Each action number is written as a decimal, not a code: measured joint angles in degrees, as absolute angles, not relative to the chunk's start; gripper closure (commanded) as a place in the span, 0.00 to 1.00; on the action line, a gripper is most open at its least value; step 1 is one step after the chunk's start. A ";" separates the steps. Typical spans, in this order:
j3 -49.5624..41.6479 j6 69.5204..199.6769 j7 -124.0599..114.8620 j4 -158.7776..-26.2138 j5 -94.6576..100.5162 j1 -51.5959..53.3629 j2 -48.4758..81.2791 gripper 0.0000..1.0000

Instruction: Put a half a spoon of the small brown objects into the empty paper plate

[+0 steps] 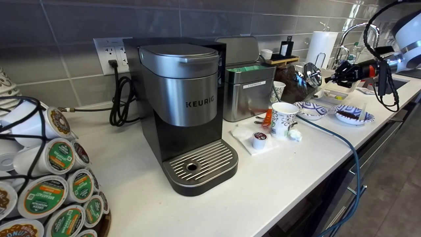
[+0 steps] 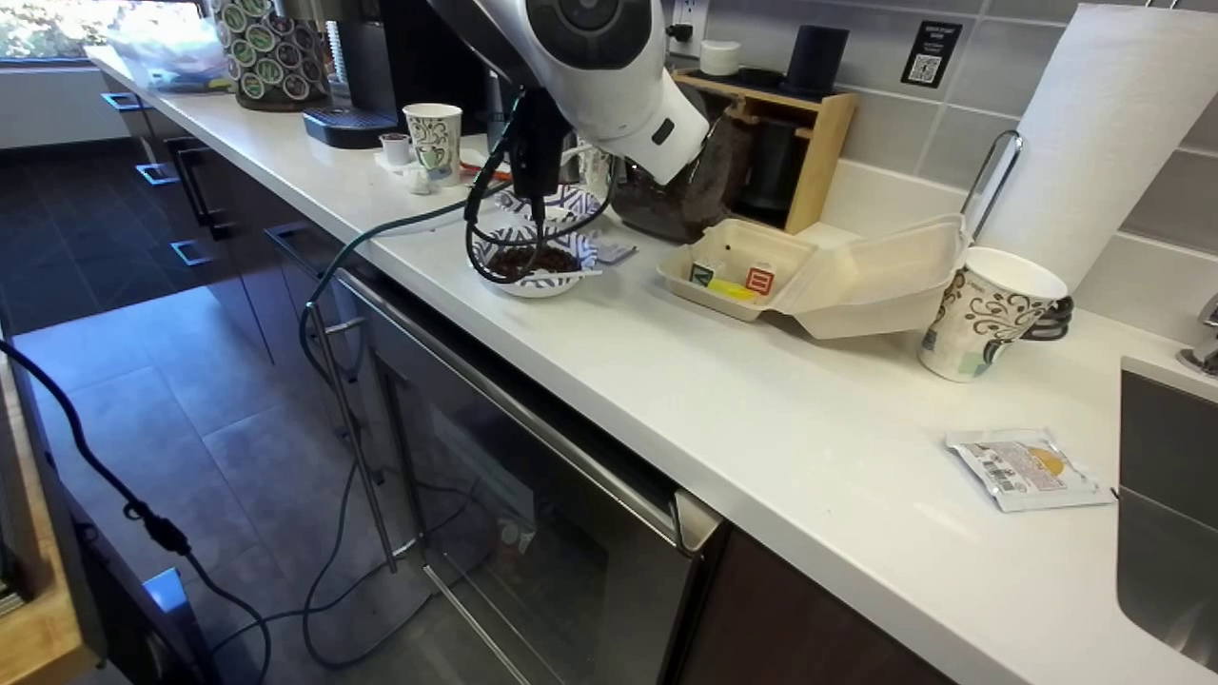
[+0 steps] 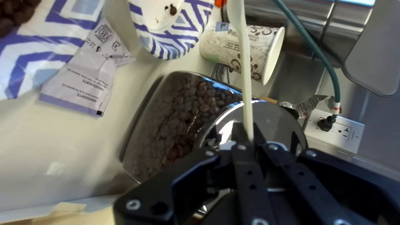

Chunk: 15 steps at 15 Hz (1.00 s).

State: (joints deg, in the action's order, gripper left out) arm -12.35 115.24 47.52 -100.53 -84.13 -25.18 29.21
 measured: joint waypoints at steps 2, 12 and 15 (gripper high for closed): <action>-12.36 118.12 49.88 -101.31 -84.16 -24.35 29.21 0.99; -12.37 123.15 72.08 -109.26 -93.05 -21.31 22.49 0.99; -12.54 126.31 77.70 -111.76 -94.02 -19.80 19.77 0.99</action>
State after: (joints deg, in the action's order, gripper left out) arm -12.54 126.31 77.70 -111.76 -94.02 -19.80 19.77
